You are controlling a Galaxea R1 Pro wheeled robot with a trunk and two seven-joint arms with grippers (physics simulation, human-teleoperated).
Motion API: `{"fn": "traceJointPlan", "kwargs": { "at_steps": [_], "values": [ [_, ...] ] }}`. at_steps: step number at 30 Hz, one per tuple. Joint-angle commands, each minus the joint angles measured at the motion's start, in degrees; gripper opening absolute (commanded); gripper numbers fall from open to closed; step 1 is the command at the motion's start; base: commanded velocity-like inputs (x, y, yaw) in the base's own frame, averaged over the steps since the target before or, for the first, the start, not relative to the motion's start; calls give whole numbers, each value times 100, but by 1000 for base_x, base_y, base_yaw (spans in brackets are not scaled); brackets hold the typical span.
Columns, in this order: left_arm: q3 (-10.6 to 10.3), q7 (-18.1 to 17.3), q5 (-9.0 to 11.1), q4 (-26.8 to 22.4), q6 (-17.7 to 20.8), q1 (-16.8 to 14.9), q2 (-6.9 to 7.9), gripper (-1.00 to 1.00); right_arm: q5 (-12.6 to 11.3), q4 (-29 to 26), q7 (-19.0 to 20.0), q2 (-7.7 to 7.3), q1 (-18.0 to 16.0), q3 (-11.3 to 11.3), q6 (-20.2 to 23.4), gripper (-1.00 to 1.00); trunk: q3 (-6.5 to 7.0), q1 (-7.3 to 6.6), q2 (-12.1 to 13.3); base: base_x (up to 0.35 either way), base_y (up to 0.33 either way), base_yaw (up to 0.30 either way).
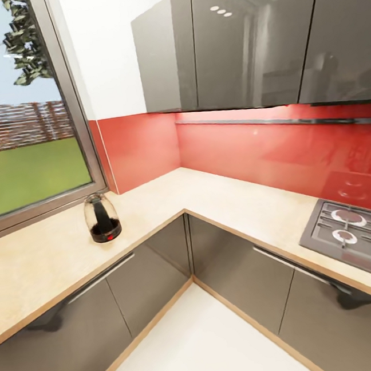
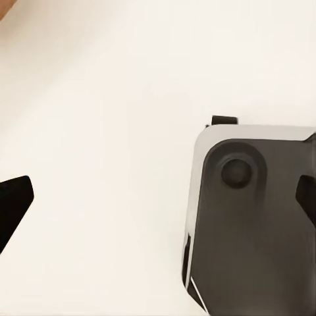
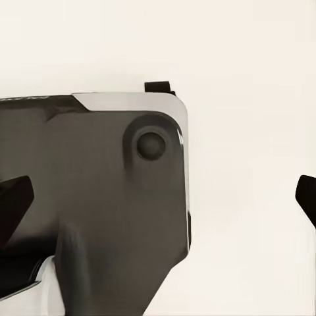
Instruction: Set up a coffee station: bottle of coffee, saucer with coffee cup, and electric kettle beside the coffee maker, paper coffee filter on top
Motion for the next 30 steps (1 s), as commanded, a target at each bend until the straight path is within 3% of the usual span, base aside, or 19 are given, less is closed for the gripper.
{"fn": "traceJointPlan", "kwargs": {
  "at_steps": [1, 16, 30],
  "values": [
    [-58, 14, 55, 4, -20, -6, -8, 100, 59, -11, 4, 1, 0, -46, 29, 100, -12, 2, -9, 0, 0, 280],
    [-43, 16, 59, 6, -20, -6, 3, 100, 64, -7, 4, 1, 2, -52, 29, 100, -43, 2, -9, 0, -190, 280],
    [-54, -23, 73, 9, -19, -6, 5, 100, 68, -3, 0, 1, -1, -46, 29, 100, -72, 2, -9, 0, -13, 280]
  ]
}}
